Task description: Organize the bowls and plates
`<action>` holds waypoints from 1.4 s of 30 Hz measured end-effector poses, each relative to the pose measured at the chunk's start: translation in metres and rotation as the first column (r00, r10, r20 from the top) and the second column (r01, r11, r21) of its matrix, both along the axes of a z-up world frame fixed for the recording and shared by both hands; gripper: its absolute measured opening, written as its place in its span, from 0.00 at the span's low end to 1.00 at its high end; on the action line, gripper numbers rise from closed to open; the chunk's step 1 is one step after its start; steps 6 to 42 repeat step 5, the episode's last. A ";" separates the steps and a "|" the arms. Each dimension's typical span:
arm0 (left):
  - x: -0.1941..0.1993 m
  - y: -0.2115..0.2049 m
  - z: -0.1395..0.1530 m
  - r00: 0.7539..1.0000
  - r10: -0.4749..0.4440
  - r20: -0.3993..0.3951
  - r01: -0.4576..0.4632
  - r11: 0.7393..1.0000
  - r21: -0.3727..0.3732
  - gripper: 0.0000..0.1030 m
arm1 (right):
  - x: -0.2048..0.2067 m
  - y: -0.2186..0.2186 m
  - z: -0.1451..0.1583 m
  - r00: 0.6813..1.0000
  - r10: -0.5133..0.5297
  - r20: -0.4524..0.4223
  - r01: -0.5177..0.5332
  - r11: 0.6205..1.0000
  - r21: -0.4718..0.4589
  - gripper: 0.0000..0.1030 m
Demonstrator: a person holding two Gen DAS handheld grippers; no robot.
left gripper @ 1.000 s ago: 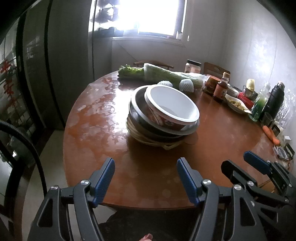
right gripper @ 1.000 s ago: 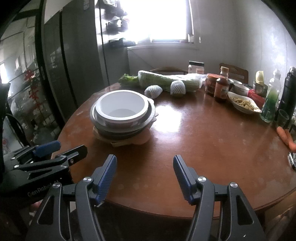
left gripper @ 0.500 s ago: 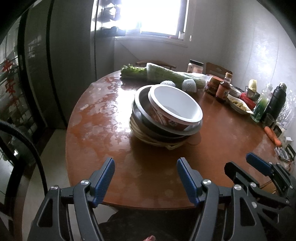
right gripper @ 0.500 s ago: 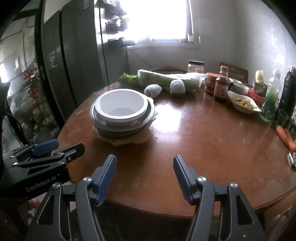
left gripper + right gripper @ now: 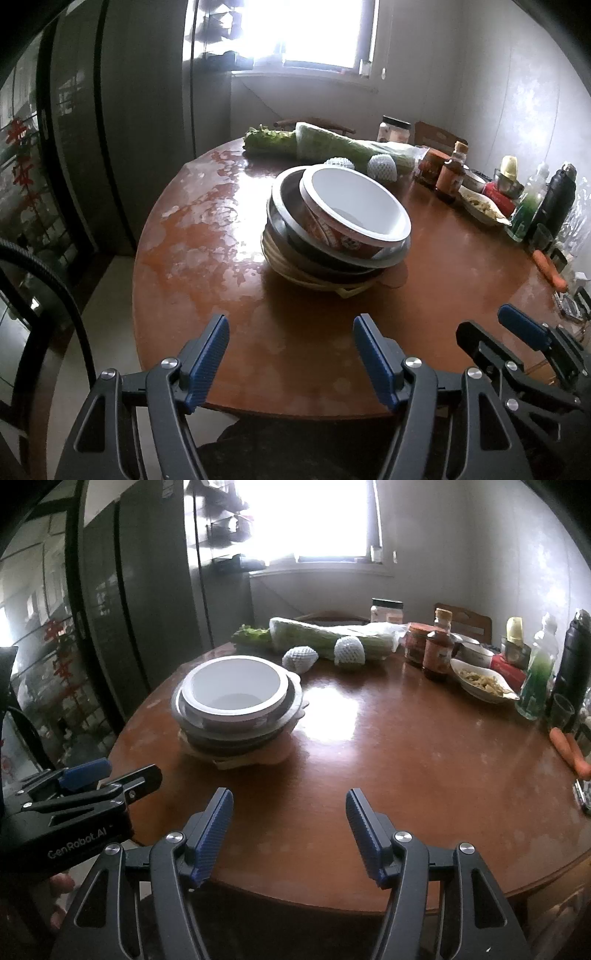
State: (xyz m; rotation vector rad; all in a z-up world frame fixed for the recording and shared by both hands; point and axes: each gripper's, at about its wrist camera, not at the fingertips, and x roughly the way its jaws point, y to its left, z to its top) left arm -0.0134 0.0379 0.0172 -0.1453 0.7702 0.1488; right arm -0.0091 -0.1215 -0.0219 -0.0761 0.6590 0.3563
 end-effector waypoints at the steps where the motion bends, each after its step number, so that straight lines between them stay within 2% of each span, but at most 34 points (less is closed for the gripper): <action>1: 0.002 0.000 -0.001 1.000 -0.001 -0.003 0.001 1.000 0.004 0.67 | 0.001 -0.001 -0.001 1.000 0.000 -0.002 0.000 1.000 0.002 0.63; 5: 0.013 0.008 -0.003 1.000 0.011 -0.007 -0.011 1.000 -0.007 0.67 | 0.009 -0.007 -0.004 1.000 -0.015 -0.004 0.015 1.000 -0.007 0.63; 42: 0.013 0.008 -0.003 1.000 0.011 -0.007 -0.011 1.000 -0.007 0.67 | 0.009 -0.007 -0.004 1.000 -0.015 -0.004 0.015 1.000 -0.007 0.63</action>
